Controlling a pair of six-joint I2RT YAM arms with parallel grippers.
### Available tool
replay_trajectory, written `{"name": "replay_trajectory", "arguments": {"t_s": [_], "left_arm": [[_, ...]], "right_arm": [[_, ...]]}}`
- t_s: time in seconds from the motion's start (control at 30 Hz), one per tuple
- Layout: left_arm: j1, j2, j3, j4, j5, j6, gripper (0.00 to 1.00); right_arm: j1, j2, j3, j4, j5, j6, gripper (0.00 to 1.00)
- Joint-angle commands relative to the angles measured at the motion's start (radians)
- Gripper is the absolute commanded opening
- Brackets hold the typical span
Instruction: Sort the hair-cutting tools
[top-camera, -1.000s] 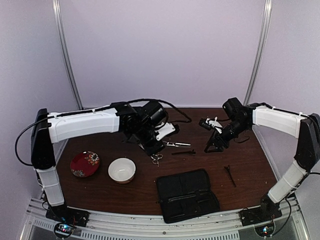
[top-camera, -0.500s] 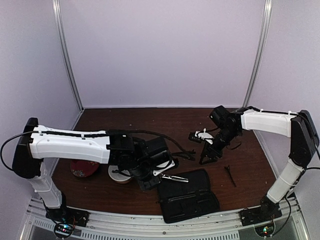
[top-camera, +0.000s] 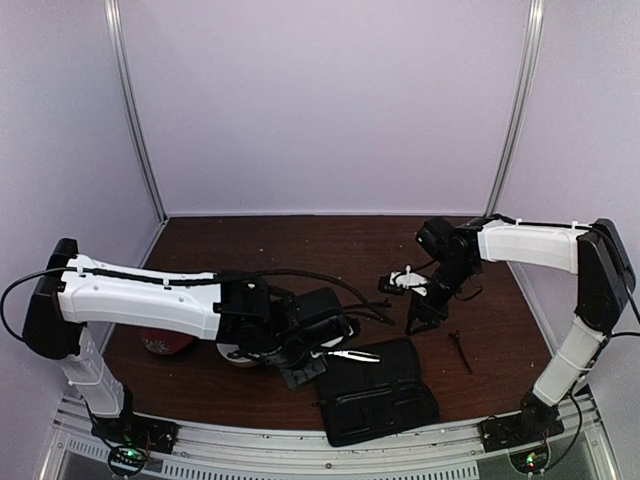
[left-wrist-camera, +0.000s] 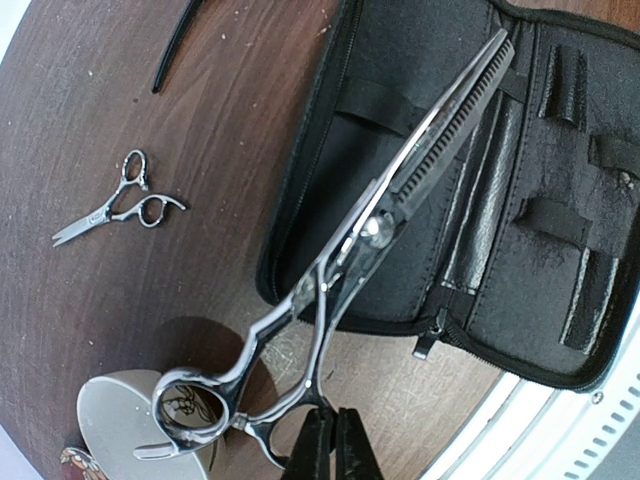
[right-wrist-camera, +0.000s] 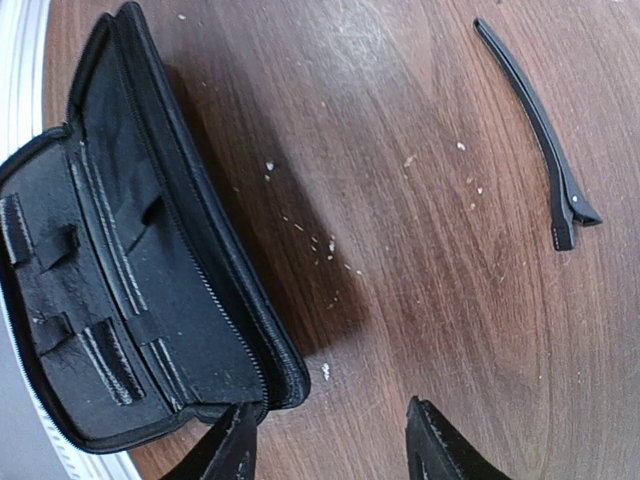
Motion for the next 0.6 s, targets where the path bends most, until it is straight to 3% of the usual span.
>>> {"name": "replay_trajectory", "arguments": {"t_s": [0.0, 0.57], "left_arm": [[-0.007, 0.009, 0.002, 0.047, -0.028, -0.006, 0.0], [-0.007, 0.0, -0.044, 0.046, -0.043, -0.01, 0.0]], "right_arm": [[0.011, 0.016, 0.014, -0.003, 0.061, 0.005, 0.52], [0.105, 0.052, 0.011, -0.027, 0.1, -0.05, 0.59]]}}
